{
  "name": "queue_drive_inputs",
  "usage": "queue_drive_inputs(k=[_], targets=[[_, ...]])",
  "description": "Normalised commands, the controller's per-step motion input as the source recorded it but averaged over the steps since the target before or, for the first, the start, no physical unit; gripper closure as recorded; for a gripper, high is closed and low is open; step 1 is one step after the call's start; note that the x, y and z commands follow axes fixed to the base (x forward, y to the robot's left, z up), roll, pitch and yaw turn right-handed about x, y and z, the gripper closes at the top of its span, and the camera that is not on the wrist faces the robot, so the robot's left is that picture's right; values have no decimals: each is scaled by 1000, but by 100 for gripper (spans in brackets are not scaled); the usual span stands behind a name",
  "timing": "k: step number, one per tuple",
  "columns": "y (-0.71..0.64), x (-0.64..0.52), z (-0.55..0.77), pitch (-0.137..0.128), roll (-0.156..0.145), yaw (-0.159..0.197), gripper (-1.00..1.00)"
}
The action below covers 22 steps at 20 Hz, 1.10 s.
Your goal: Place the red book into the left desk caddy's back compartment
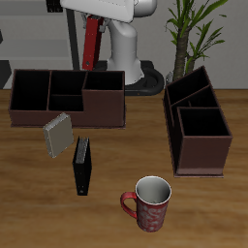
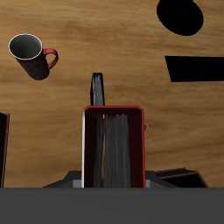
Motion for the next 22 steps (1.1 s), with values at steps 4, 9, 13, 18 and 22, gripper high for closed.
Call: queue_drive_inputs(k=[4,9,13,18,22], targets=[[270,-264,-93,43,10,-43,100],[310,-256,-43,-15,42,14,100],[593,-410,-64,-17,87,17,100],[425,-173,4,-11,46,9,100],[340,-30,-45,0,10,-3,100]])
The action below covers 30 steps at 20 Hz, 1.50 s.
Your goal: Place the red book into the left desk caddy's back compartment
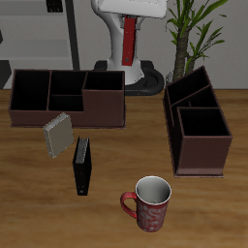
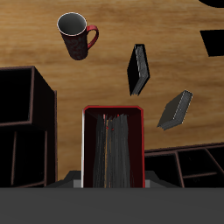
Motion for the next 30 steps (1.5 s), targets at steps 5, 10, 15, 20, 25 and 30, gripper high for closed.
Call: queue_drive_inputs(k=[5,10,15,20,25,30], targets=[[329,25,-20,16,-2,-28,100],[379,20,32,-17,22,17,100],[393,67,-125,22,45,0,100],[256,141,-107,34,1,-1,100],[397,170,-102,33,-8,27,100],[346,51,-57,30,-20,20,100]])
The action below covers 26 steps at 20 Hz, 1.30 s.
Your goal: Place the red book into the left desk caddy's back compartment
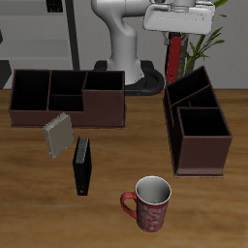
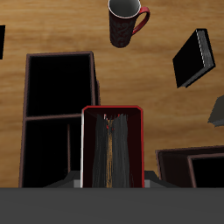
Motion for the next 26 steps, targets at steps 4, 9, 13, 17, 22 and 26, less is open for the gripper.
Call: queue_drive_inputs(k=[4,9,13,17,22,26], targets=[[324,-87,10,6,7,14,100],[289,-44,61,-13,19,56,100],[132,70,56,-6,-16,26,100],[148,143,4,3,-27,27,100],[177,109,-61,27,-9,-6,100],[270,73,-134,28,13,0,100]])
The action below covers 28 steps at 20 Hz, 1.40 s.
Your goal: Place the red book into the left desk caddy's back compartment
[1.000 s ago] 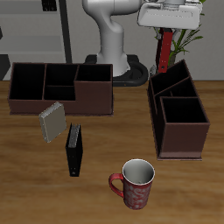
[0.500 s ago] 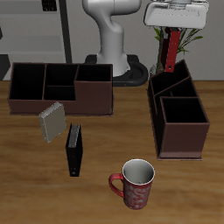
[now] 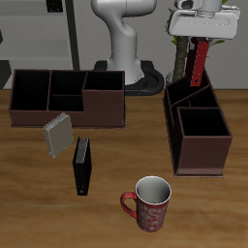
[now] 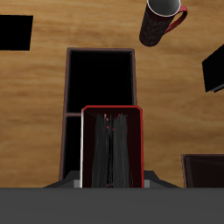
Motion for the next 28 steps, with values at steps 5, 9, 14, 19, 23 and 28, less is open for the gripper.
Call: queue_drive_inputs(k=[5,9,14,19,23,28], targets=[[138,10,-47,15,10,-5,100],[196,43,-8,-12,26,34,100],[148,66,-32,12,13,-10,100],[1,24,-74,12,11,-14,100],[-13,188,-142,27,-4,-24,100],[4,50,-131,20,6,-19,100]])
